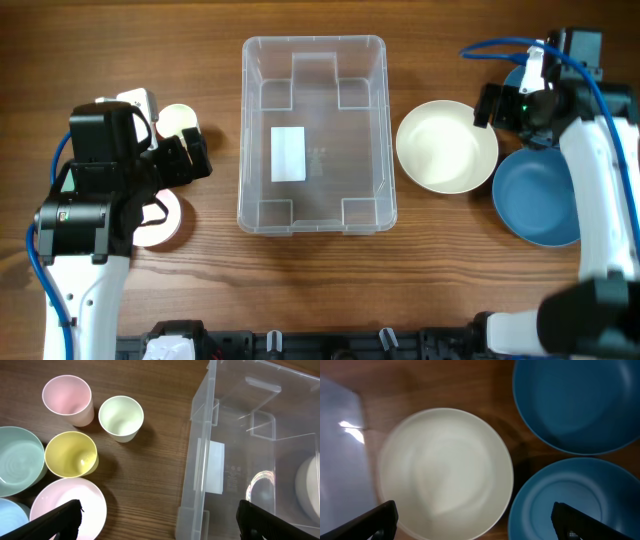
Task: Pack container
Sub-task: 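Reach the right gripper to the cream bowl rim and grasp it, then lift the cream bowl and lower it into the container, release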
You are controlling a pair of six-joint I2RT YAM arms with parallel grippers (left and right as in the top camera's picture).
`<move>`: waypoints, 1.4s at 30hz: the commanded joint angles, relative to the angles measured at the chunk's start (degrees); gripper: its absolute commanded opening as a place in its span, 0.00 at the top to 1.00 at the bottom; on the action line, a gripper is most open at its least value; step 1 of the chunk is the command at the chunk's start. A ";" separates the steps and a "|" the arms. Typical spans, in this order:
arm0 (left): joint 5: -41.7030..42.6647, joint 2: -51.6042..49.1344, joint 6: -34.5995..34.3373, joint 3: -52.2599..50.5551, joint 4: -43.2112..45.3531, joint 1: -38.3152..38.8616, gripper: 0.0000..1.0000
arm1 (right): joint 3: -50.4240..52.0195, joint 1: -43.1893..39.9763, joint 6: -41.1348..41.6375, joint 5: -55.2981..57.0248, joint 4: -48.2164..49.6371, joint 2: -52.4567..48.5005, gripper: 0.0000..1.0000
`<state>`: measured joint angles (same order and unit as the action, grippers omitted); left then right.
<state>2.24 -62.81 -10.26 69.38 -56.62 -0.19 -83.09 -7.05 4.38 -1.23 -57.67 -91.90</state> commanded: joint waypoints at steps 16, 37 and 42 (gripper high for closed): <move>0.48 -0.22 -0.55 1.09 -0.46 -0.35 0.00 | -0.68 -2.80 -4.13 0.13 9.42 -25.24 0.17; 0.48 -0.20 -0.52 1.09 -0.50 -0.35 0.00 | -0.44 -2.80 -4.22 0.17 10.34 -25.35 0.86; 0.48 -0.20 -0.55 1.09 -0.52 -0.35 0.00 | -0.42 -2.80 -4.22 0.20 10.23 -26.32 0.91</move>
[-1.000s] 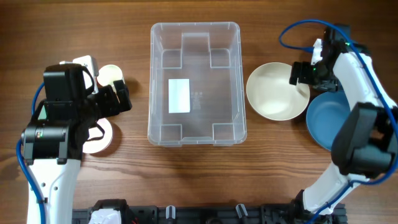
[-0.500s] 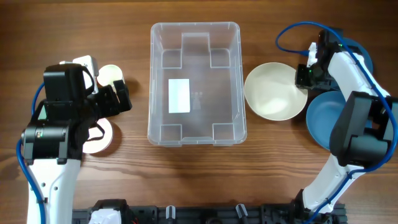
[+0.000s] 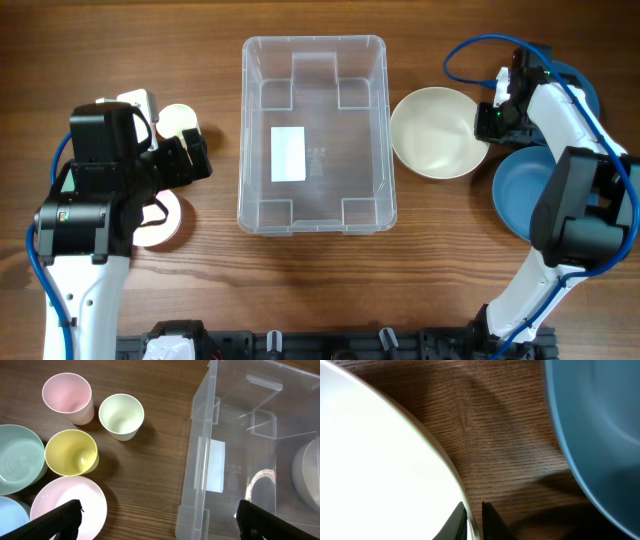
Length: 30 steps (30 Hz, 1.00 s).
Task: Pack container
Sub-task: 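Lift the cream bowl and lower it into the container, release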
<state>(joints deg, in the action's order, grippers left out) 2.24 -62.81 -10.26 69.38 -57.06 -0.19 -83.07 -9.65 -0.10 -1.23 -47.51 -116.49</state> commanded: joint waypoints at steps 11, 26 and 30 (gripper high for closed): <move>0.48 -0.22 -0.52 1.09 -0.04 -0.35 0.00 | -0.63 -0.17 2.16 0.31 0.00 -1.49 0.96; 0.48 -0.22 -0.52 1.09 -0.04 -0.35 0.00 | -13.66 6.12 4.33 -0.02 -3.37 29.42 0.96; 0.48 -0.22 -0.52 1.09 -0.02 -0.35 0.00 | -14.23 20.92 1.73 0.44 -3.72 29.44 0.96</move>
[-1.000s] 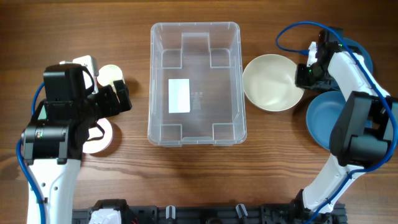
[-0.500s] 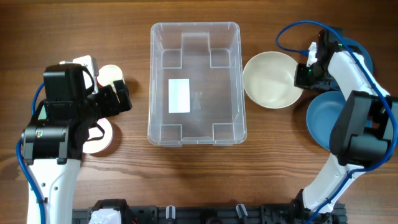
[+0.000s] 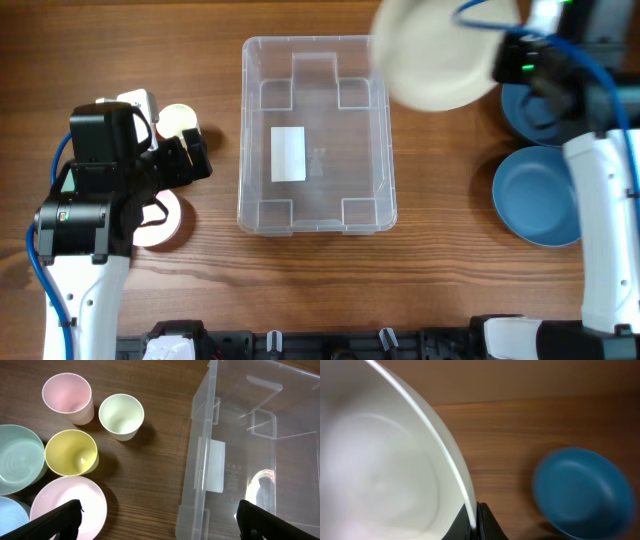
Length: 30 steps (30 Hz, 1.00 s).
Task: Pack container
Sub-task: 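Lift the cream bowl and lower it into the container, release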
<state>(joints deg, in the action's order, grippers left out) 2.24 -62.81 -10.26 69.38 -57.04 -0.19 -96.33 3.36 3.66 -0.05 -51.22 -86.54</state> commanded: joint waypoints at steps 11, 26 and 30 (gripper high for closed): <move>0.46 -0.22 -0.74 1.09 0.02 -0.35 0.00 | -0.96 22.64 7.41 8.39 11.76 -23.34 0.96; 0.48 -0.22 -0.72 1.09 1.33 -0.35 0.00 | -0.96 22.40 8.26 8.00 15.26 -25.68 0.59; 0.48 -0.22 -0.72 1.09 0.90 -0.35 0.00 | -0.96 18.51 8.52 12.66 10.73 -15.43 0.47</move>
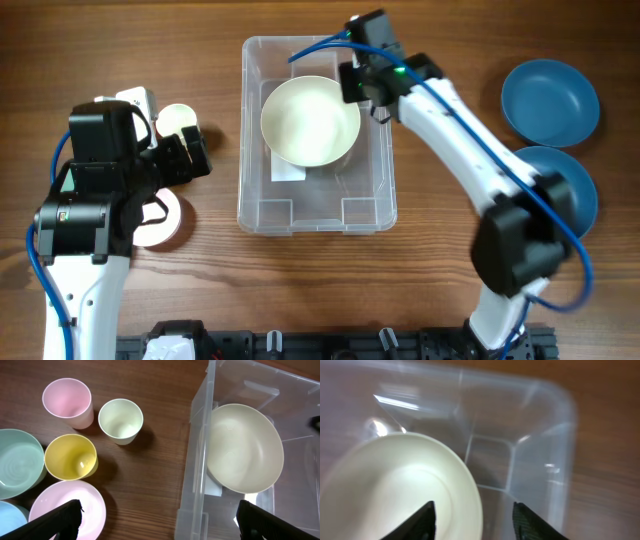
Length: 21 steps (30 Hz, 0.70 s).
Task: Pack container
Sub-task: 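Lift the cream bowl and lower it into the container, release, then grasp the rim of a dark teal bowl with the right gripper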
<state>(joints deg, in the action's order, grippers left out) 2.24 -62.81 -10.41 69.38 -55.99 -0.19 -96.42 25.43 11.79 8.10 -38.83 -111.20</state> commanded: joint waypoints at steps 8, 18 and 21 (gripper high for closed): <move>0.48 -0.22 -0.57 1.09 -0.26 -0.35 0.00 | -0.85 -28.44 -2.51 2.58 -10.51 7.34 0.32; 0.50 -0.22 -0.57 1.09 -0.42 -0.35 0.00 | -0.85 -36.44 -8.59 -4.07 -8.98 -11.30 0.27; 0.50 -0.22 -0.57 1.09 -0.44 -0.35 0.00 | -0.83 -36.44 -8.59 -4.11 -8.00 -15.34 0.28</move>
<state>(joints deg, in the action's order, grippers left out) 2.24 -62.81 -10.41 69.38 -56.42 -0.19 -97.60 -11.20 4.21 4.93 -47.29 -123.55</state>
